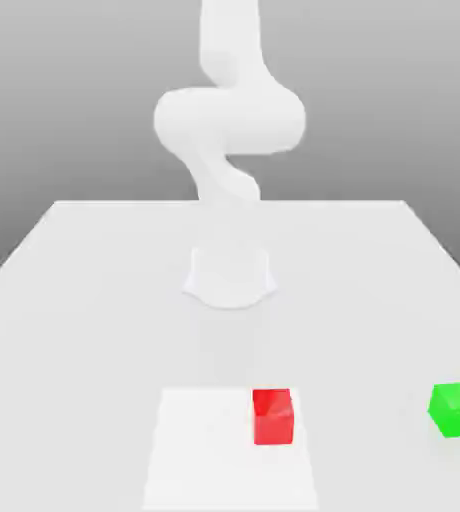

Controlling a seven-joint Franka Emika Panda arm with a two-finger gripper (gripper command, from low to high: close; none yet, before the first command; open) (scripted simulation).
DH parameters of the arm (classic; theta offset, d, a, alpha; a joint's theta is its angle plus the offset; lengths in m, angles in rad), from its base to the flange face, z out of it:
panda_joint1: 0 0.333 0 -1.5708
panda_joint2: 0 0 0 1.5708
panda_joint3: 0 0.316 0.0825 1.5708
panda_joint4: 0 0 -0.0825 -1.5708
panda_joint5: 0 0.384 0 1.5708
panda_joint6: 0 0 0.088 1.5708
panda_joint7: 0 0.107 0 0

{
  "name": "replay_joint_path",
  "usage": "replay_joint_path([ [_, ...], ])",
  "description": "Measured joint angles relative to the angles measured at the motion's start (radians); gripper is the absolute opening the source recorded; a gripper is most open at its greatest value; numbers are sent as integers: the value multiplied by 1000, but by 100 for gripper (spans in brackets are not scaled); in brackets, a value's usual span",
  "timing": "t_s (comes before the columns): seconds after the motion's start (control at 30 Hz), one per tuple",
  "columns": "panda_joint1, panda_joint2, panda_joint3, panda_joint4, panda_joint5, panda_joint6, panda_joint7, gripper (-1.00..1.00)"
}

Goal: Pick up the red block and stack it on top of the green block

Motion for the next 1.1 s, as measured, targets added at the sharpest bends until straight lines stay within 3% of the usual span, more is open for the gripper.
replay_joint_path([
  [0.4,87,456,8,-258,91,265,-15,0],
  [0.63,100,704,35,-403,-2,420,80,0],
  [0.83,113,916,19,-394,-37,595,107,0],
  [0.87,113,950,19,-390,-36,624,107,-100],
  [1.1,111,958,20,-389,-40,631,111,-100],
])
